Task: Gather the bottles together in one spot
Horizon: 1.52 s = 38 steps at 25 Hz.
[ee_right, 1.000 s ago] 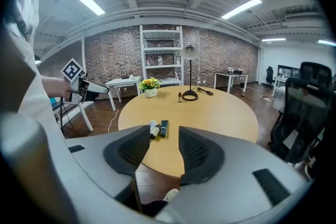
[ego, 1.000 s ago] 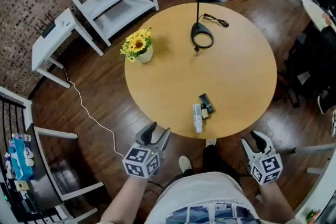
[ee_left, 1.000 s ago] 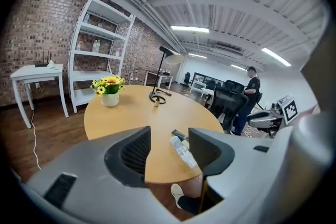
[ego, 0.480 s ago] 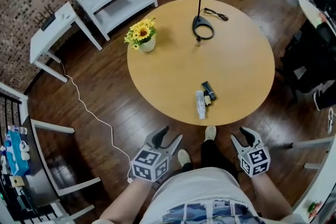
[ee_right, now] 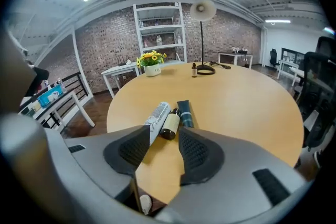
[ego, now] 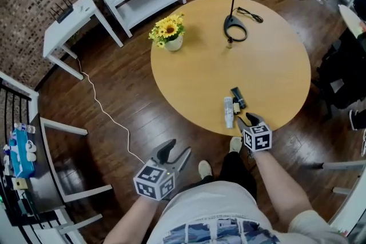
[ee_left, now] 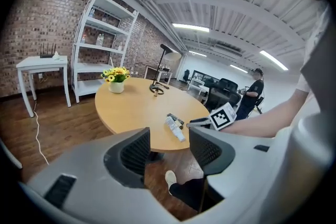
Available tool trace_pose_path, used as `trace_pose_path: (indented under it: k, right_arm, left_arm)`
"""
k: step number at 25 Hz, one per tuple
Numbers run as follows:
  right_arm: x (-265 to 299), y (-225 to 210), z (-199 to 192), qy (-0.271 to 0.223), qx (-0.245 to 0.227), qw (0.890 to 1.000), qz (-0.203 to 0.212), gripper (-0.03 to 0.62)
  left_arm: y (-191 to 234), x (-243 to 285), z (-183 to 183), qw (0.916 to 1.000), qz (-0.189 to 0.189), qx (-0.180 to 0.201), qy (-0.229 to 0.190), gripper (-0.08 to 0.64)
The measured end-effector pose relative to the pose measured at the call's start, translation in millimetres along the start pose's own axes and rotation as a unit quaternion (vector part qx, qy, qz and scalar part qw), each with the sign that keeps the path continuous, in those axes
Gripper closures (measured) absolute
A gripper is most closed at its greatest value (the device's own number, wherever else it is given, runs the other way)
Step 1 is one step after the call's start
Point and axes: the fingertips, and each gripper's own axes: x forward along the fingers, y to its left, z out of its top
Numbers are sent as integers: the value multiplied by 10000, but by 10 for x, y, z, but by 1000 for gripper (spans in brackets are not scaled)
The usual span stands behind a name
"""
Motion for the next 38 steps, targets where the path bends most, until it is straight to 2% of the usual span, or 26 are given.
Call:
trace_pose_path:
  k: [8,9,11,14,18,21,24,26,29,33,35,38]
  right_arm:
    - [564,-162,-92,208,862,9960,-81,411]
    - [591,-188,-119,242,860,9959,-112,393]
    - [621,-196,-140,275,736,9968,-114,432]
    - [608,-175,-132,273,576,9980,-46,442]
    - [407,-200,-84,188,419,9989,-55,445]
    - [105,-243,-70,39,524,9986,-24,446]
    - [-404,-253,34,-352,585,9977,25,446]
    - [-829,-172,200,-748,491,9959,107,445]
    - [-1487,44,441,-1328,169,9908,176,445]
    - [-2176,299,695,-1918,-412,9806,-6,445]
    - [-2355,412,745,-2080,-633,9761,-64,445]
    - [-2468,497,755,-2186,-1019,9704,-156,445]
  left_arm:
    - [347,-178,-230,9985,474,-108,262,350]
    - [381,-174,-242,9982,507,-113,284,350]
    - [430,-139,-264,9980,520,-152,322,350]
    - [477,-27,-277,9980,449,-188,395,350]
    - [434,173,-221,9987,187,-111,466,350]
    - [332,326,-117,9990,-125,-5,437,350]
    - [84,508,59,9975,-641,77,279,350]
    - [-186,642,223,9937,-1104,75,166,350]
    - [-733,786,499,9800,-1965,-317,32,350]
    - [-1523,892,841,9453,-3103,-1008,45,347]
    - [-1823,938,939,9307,-3466,-1162,106,347]
    - [-2099,1009,1005,9117,-3797,-1549,244,351]
